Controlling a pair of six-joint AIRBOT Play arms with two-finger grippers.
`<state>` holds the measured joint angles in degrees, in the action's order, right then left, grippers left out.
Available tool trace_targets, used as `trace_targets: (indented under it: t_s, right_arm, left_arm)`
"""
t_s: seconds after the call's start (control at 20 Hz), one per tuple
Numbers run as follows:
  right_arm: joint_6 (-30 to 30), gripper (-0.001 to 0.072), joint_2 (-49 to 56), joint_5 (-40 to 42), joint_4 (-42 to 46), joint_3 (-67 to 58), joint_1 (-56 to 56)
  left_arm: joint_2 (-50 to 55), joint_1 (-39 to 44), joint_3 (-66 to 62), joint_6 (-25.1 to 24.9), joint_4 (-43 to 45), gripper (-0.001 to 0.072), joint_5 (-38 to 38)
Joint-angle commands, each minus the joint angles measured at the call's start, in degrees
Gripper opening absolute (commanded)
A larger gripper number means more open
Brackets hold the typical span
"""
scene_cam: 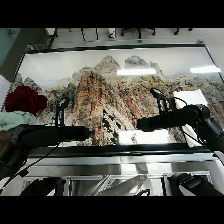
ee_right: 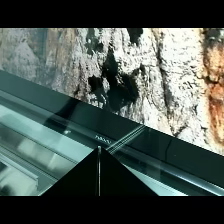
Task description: Fold the shirts.
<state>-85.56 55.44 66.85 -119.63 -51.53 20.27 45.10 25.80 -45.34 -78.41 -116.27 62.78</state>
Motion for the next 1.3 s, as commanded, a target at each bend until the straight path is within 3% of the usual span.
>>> trace_targets:
  t_s: [0.0, 0.2, 0.25, 0.3, 0.35, 0.5, 0.7, 0.95, 1.25]
  right_arm:
    - [0.02, 0.0026, -0.04, -0.04, 0.00, 0.02, 0.04]
    - [0.00, 0.0025, -0.04, -0.02, -0.02, 0.02, 0.04]
    - [0.02, 0.0026, -0.04, -0.02, -0.02, 0.02, 0.04]
    - [0.02, 0.0026, -0.04, -0.02, 0.00, 0.02, 0.04]
    - [0.02, 0.0026, -0.04, -0.02, -0.02, 0.02, 0.04]
    - [0.00, 0.0026, -0.04, -0.02, -0.02, 0.02, 0.04]
    - [0.02, 0.0025, -0.04, -0.02, -0.02, 0.02, 0.04]
    - [0.00, 0.0026, -0.02, -1.11, -0.02, 0.02, 0.04]
    - [0.00, 0.0026, 0.00, -1.20, 0.00, 0.02, 0.04]
  left_arm:
    - [-1.44, -2.67, -0.04, 0.11, 4.09, 0.0013, 0.39]
    - [-4.52, -15.78, -0.07, -0.42, 15.54, 0.0015, -1.51]
    - [-4.20, -20.68, -0.31, -2.58, 20.52, 0.0231, -3.87]
    - [-2.60, -25.05, -1.36, -5.51, 24.44, 0.0625, -6.73]
    - [-0.04, -29.05, -3.15, -7.41, 27.74, 0.0705, -10.03]
    - [13.25, -40.33, -11.63, -10.73, 34.29, 0.0706, -19.98]
    - [36.94, -49.46, -26.01, -10.75, 34.12, 0.0705, -21.40]
    - [58.71, -51.19, -42.18, -10.75, 34.25, 0.0706, -21.97]
    - [70.44, -48.11, -53.94, -10.71, 34.27, 0.0704, -16.41]
